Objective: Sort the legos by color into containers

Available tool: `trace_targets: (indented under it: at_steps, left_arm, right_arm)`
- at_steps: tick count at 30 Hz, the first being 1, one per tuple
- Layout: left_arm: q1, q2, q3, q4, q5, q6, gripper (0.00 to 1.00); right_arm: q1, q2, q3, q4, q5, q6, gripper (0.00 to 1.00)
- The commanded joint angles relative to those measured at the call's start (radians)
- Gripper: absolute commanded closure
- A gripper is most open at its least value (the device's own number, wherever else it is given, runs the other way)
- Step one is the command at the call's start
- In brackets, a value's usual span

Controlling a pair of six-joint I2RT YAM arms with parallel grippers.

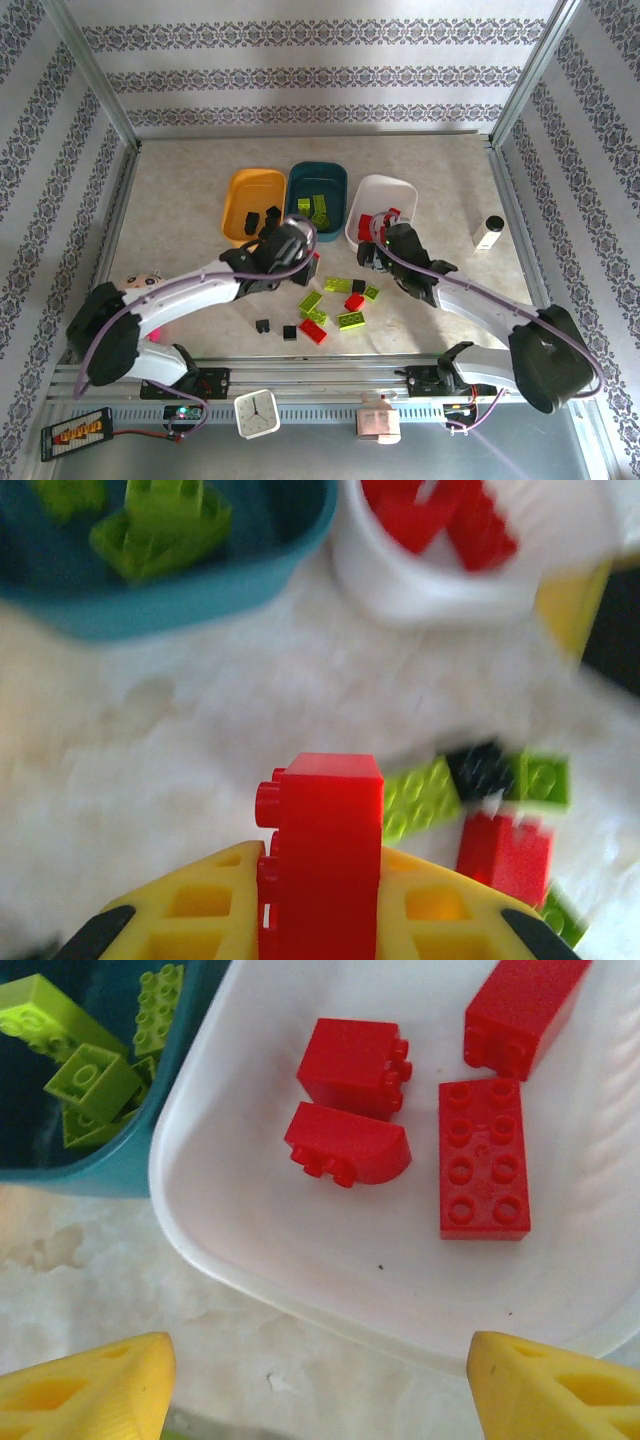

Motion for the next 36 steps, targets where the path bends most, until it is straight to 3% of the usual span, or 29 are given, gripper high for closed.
trace_targets:
  at_steps: [1,8,16,29,34,36]
  left_arm:
    - [0.045,0.128,0.127,0.100,0.076,0.047,0.85]
    - [0.066,0.432,0.457,0.146,0.179,0.046,0.87]
    - [0.063,0.699,0.763,0.078,0.283,-0.001,0.89]
    - [0.097,0.966,1.132,-0.163,0.138,0.003,0.82]
    - [0.128,0.985,1.160,-0.179,0.109,-0.013,0.83]
    - [0.131,0.989,1.178,-0.185,0.108,-0.014,0.76]
  right_arm:
    - [0.034,-0.074,-0.065,-0.021,0.035,0.032,0.23]
    - [0.133,-0.290,-0.226,-0.038,0.105,0.074,0.23]
    - [0.138,-0.565,-0.306,-0.159,0.127,0.088,0.22]
    - [0.139,-0.628,-0.294,-0.236,0.122,0.088,0.21]
    - [0.139,-0.656,-0.292,-0.255,0.131,0.089,0.21]
    - [0.139,-0.656,-0.294,-0.256,0.129,0.091,0.21]
